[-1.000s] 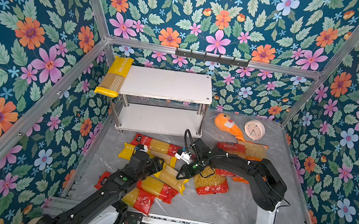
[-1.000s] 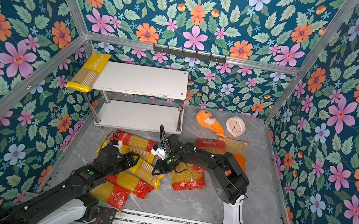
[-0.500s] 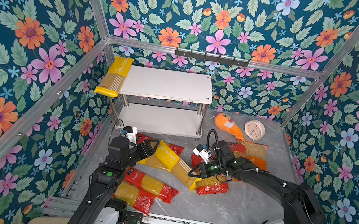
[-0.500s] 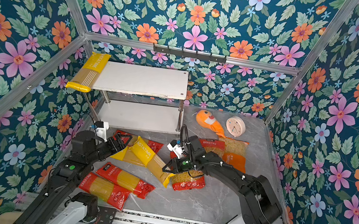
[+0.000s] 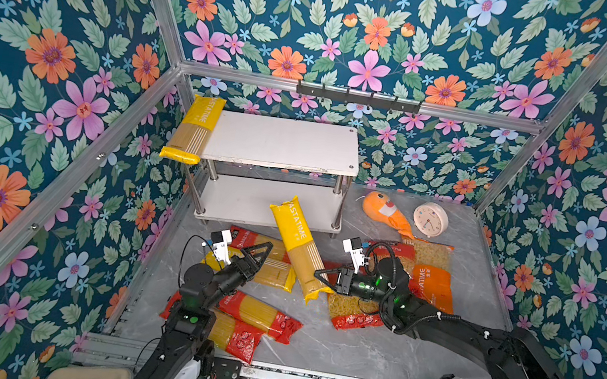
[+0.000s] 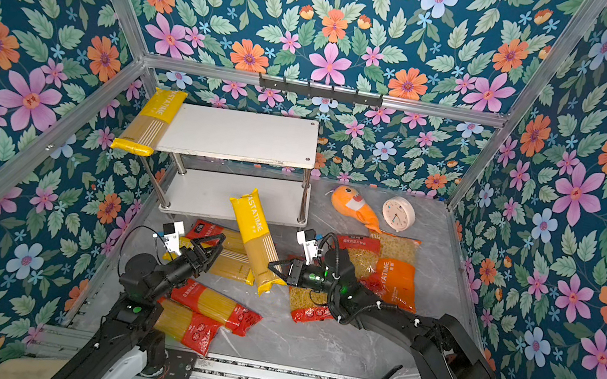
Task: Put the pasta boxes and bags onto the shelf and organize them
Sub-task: 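Lift the yellow pack upright with left while right grasps its lower end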
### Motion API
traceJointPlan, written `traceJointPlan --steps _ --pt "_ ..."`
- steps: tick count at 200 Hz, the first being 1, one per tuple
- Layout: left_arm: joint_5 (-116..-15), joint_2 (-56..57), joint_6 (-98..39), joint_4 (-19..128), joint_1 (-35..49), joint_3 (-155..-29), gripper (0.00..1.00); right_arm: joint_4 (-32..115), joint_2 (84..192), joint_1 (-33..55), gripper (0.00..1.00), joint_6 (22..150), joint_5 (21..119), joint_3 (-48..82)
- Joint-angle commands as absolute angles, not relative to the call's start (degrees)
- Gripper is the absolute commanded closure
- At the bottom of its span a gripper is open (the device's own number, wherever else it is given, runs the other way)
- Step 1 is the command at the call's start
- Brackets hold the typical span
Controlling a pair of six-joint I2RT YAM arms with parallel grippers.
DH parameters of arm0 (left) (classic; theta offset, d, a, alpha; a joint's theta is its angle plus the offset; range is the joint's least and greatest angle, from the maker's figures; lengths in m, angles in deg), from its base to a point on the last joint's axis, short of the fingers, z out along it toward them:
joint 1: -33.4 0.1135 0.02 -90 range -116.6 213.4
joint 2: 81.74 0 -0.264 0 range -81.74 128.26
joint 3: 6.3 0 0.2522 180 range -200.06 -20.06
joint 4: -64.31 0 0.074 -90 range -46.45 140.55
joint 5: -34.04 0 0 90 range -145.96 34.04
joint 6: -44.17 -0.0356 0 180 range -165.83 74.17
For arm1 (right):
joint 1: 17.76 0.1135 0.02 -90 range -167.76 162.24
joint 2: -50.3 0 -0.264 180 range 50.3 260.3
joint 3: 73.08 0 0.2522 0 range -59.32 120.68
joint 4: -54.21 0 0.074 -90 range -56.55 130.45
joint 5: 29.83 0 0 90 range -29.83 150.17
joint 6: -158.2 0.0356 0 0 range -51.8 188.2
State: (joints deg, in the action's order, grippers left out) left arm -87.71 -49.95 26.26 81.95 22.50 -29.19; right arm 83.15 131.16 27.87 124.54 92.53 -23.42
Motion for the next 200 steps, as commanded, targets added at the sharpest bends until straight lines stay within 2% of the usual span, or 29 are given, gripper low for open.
traceJointPlan --steps 1,64,103,130,160,178,200 --pt "-86.94 -48.64 28.42 93.44 20.51 -28.84 0.11 100.74 131.60 31.12 1.00 124.80 86.52 -22.37" --pt "-88.09 -43.24 26.39 96.34 18.65 -29.81 0.19 106.49 132.94 35.09 1.00 125.93 84.61 -22.81" --pt "-89.04 -40.71 24.83 99.07 18.03 -32.91 0.25 101.38 131.42 37.37 1.00 123.18 85.64 -20.22" --pt "-89.96 -38.61 25.26 102.79 17.75 -33.68 0.40 100.15 131.42 38.75 1.00 122.68 85.76 -19.33" --pt "-89.55 -39.73 24.78 103.38 17.09 -34.08 0.66 100.70 132.29 39.07 1.00 123.70 84.52 -19.98" --pt "-89.27 -41.24 22.92 99.91 17.07 -35.47 0.78 100.48 132.65 39.08 0.91 124.14 83.40 -19.86" --pt "-89.52 -41.37 20.67 94.94 17.05 -38.96 0.86 99.00 133.24 39.10 0.71 124.19 84.02 -18.52"
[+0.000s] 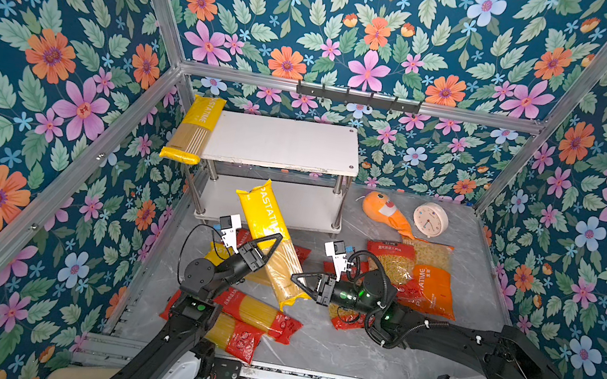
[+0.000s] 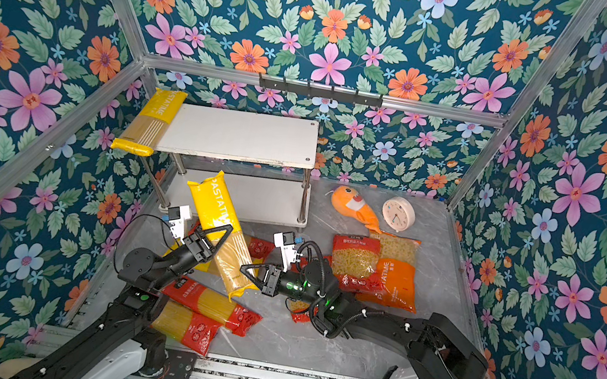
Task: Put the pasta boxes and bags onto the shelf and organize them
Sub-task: 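Lift the yellow pack upright with left while right grasps its lower end, then raise the pack onto the shelf top with right while left withdraws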
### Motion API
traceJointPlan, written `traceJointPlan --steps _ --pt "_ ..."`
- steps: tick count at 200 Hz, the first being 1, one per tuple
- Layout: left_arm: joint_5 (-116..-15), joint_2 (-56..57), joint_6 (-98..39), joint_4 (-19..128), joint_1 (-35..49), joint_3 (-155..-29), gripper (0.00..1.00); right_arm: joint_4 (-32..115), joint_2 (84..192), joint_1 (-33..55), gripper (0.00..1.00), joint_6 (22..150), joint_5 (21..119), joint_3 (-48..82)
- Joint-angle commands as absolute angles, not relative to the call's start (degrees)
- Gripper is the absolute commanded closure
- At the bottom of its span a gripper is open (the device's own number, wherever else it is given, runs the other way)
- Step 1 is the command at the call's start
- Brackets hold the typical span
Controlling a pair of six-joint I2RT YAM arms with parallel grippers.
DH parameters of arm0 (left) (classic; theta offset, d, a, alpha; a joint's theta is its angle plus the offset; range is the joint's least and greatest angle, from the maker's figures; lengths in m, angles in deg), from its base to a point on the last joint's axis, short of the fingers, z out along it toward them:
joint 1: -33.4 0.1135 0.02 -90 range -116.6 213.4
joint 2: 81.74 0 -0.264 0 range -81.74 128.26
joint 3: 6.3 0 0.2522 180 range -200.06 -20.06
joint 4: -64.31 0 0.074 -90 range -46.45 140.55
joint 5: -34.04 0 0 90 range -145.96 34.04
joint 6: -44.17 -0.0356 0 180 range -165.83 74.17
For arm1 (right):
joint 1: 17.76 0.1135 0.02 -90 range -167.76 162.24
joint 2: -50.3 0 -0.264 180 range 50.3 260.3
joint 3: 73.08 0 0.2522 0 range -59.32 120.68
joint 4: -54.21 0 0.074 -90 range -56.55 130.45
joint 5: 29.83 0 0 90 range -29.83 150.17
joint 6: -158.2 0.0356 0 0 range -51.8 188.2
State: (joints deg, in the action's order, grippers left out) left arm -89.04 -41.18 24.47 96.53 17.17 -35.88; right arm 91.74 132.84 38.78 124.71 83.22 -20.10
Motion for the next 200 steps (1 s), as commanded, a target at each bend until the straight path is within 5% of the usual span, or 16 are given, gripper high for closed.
traceJointPlan --steps 1,28,52,72,93,112,152,200 --pt "-89.57 -41.30 20.60 94.72 17.05 -39.14 0.87 98.91 133.26 39.10 0.70 124.19 84.05 -18.44" --pt "-92.73 -37.20 17.50 88.89 17.08 -46.44 0.92 94.11 133.38 39.11 0.51 122.50 85.04 -17.40" --pt "-96.44 -32.83 16.25 87.27 17.42 -51.91 0.94 89.66 132.71 38.51 0.48 118.98 86.32 -16.24" --pt "-99.73 -30.16 15.44 85.99 18.08 -55.92 0.94 86.98 131.92 37.94 0.55 116.38 87.74 -14.85" --pt "-102.62 -27.44 16.26 86.30 19.34 -58.94 0.91 85.63 131.99 37.56 0.77 114.35 88.14 -12.48" --pt "-103.83 -25.61 17.86 86.65 21.41 -61.45 0.81 85.80 133.09 36.89 0.90 114.70 87.16 -9.38" --pt "-103.38 -24.61 22.08 87.15 27.82 -64.12 0.40 85.61 137.11 33.85 1.00 119.20 86.32 -0.08" --pt "-99.32 -28.92 27.82 88.50 35.03 -58.85 0.26 67.81 142.91 31.66 1.00 121.04 81.19 18.98"
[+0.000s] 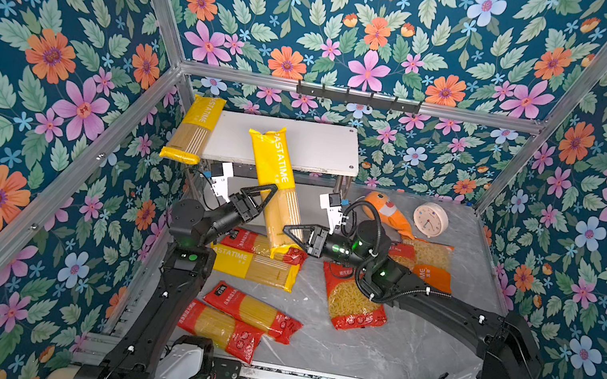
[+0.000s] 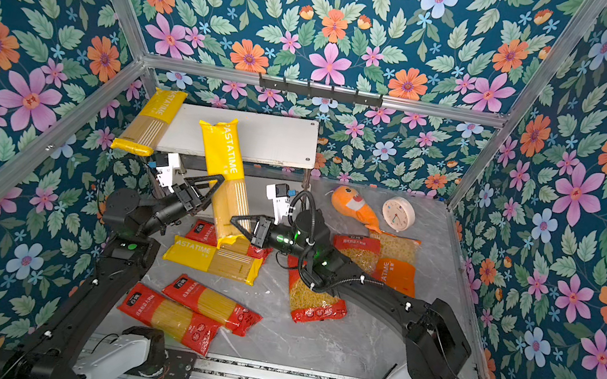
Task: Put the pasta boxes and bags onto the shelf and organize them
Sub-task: 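Raise the pack onto the shelf top with right while left withdraws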
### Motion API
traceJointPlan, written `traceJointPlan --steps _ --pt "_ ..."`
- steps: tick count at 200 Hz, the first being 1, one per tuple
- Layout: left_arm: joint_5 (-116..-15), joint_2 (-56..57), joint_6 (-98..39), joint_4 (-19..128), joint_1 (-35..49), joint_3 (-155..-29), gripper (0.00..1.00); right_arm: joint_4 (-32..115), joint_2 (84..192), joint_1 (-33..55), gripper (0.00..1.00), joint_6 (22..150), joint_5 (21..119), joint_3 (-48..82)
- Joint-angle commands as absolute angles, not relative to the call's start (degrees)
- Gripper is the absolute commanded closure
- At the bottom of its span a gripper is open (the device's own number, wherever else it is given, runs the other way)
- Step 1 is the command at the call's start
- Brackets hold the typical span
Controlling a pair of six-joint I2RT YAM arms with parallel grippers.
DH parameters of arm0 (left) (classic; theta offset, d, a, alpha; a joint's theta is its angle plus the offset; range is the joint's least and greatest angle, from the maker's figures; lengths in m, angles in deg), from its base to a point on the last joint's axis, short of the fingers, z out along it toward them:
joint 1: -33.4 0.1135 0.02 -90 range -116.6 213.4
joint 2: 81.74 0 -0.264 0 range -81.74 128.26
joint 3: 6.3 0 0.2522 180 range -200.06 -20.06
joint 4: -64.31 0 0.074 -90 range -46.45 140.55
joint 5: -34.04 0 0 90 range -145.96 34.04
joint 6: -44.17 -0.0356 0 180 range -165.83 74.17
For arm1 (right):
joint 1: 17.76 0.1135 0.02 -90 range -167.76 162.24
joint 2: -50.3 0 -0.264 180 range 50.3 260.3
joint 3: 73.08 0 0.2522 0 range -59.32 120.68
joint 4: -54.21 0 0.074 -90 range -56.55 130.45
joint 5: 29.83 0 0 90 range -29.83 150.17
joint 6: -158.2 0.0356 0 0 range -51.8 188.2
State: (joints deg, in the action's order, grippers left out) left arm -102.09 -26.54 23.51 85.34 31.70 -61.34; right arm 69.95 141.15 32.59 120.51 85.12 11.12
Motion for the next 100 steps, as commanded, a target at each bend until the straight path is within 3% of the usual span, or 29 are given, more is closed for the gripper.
traceJointPlan --steps 1,41,100 --pt "-99.21 -29.09 27.95 88.51 35.31 -58.70 0.26 67.40 143.06 31.65 1.00 121.16 81.09 19.43" --pt "-94.65 -35.50 26.81 76.87 43.65 -58.35 0.24 50.89 153.17 30.51 1.00 124.89 75.20 39.61" --pt "-79.43 -41.34 12.62 46.12 44.88 -66.55 0.24 43.20 167.85 30.67 1.00 133.36 73.57 61.37"
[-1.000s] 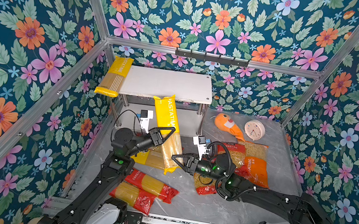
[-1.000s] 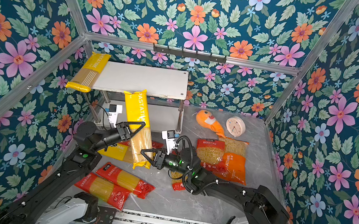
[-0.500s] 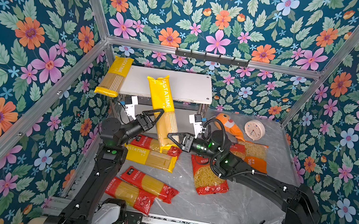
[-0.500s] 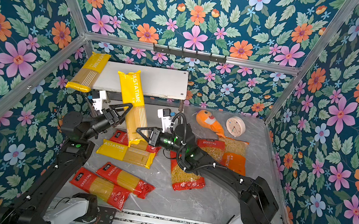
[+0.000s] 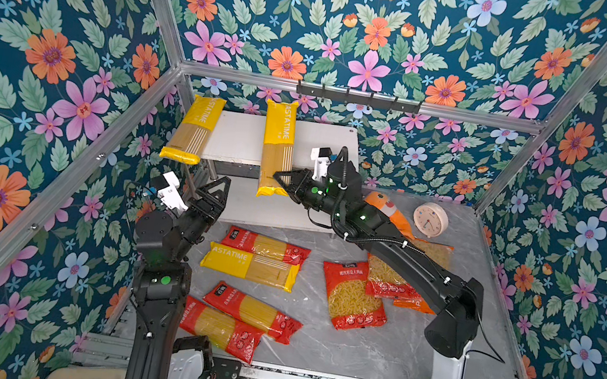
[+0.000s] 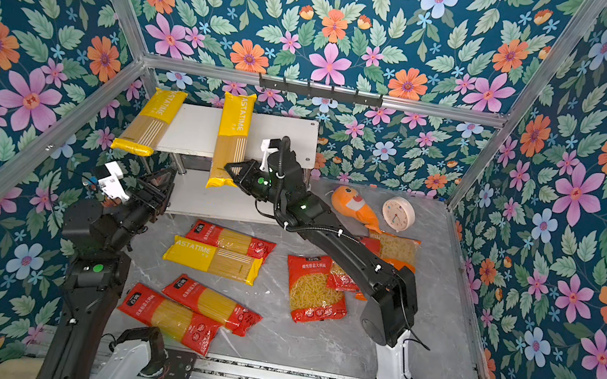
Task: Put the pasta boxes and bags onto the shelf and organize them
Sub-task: 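Raise the pack onto the shelf top with right while left withdraws, then grasp the pack's top with left while right opens and withdraws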
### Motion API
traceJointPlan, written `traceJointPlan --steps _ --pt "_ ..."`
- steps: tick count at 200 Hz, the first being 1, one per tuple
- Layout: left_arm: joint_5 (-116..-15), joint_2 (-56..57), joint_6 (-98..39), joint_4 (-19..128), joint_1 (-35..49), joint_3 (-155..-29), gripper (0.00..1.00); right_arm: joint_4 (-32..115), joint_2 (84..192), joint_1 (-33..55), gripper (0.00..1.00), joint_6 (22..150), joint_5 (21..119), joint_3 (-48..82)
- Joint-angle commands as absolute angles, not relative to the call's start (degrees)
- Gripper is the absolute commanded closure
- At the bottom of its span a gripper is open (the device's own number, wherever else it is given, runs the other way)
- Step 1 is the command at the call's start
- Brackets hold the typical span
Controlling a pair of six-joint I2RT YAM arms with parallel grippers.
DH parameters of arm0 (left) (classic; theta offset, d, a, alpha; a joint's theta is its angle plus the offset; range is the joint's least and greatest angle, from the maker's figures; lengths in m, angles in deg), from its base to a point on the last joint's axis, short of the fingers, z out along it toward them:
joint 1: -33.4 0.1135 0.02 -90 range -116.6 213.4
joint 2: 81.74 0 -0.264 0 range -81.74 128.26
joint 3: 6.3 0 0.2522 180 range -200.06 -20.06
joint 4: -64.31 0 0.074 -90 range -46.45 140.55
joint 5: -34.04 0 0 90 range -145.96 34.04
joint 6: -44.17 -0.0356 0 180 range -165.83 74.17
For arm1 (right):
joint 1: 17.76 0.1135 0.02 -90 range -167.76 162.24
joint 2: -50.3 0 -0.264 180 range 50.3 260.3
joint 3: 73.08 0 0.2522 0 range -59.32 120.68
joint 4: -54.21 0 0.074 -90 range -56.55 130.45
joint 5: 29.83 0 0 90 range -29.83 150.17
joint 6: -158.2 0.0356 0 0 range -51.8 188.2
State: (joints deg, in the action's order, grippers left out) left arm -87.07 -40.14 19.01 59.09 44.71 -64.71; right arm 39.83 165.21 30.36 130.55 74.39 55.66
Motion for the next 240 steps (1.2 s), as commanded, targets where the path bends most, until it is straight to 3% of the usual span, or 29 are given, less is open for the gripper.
traceJointPlan --steps 1,30,64,95,137,163,189,240 --pt "-79.25 -41.41 12.58 45.87 44.89 -66.55 0.24 43.05 168.09 30.62 1.00 133.39 73.59 61.54" --pt "-79.52 -42.80 16.49 50.37 44.88 -64.71 0.21 40.25 173.32 31.45 0.97 135.00 74.37 69.62" --pt "-84.95 -41.83 25.73 68.63 44.64 -60.45 0.07 34.33 179.50 32.24 0.63 134.29 77.43 81.31" --pt "-85.09 -40.76 30.06 77.93 43.12 -58.52 0.02 33.83 176.93 32.25 0.47 132.35 79.50 77.35" --pt "-80.04 -36.37 27.24 80.21 34.53 -59.22 0.03 39.29 165.80 31.91 0.38 129.77 80.06 59.75" --pt "-73.42 -33.69 22.11 76.35 26.22 -60.36 0.04 43.12 158.42 31.15 0.37 128.52 78.48 48.30" --pt "-69.24 -31.45 22.56 79.03 24.09 -59.65 0.06 44.87 152.71 30.92 0.37 127.62 77.21 38.29" --pt "-61.54 -25.89 24.52 85.44 23.47 -59.31 0.27 47.80 144.02 30.93 0.37 128.40 73.31 20.43"
